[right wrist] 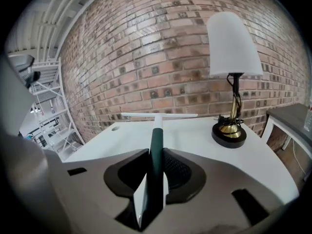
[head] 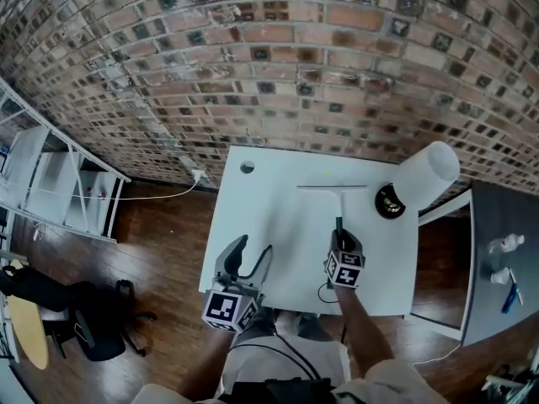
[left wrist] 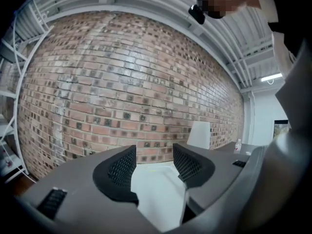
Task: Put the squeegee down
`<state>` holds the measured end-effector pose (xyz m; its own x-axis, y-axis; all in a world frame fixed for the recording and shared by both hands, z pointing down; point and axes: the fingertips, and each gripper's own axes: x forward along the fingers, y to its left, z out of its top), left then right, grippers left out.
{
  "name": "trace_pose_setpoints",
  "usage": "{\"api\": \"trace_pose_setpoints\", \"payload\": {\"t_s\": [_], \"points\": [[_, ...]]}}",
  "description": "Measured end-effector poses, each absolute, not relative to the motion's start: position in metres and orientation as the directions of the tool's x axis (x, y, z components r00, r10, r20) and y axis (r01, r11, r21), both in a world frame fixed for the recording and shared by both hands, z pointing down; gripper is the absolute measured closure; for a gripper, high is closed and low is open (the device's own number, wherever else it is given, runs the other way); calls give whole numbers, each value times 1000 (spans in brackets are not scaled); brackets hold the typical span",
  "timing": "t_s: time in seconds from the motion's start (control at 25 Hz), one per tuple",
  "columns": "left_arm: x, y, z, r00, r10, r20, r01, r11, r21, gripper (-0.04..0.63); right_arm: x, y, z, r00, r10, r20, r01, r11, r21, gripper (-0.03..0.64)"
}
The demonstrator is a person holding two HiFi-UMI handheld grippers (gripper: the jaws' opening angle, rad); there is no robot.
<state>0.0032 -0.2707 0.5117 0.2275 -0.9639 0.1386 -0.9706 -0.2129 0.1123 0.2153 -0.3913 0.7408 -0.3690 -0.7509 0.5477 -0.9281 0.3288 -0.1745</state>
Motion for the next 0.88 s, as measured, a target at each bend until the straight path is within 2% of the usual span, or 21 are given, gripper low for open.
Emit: {"api": "trace_pose_setpoints", "payload": {"t_s": [0.2,0.6,0.72,0.8,0.88], "points": [[4,-268,514,194,-968,161,-976,-174,127,360,217,-429,786,-309,-720,621,-940,331,-84,503],[2,-254,524,178,-969,174,-981,-160,112,360,220,-429,833,-195,-577,793,-934,355,28,499],[5,-257,517,197,-967,160,-977,-181,113,360,223,-435,809,-189,-626,757,-949,314,23,455],[6,-259,514,214,-965,153,-975,-200,100,360,222,-435,781,-228,-668,708,-954,300,-24,391],[10,-263,505,232,-965,126,-971,-221,93,360,218,-431,743,-284,-710,644,-947,311,-75,377]]}}
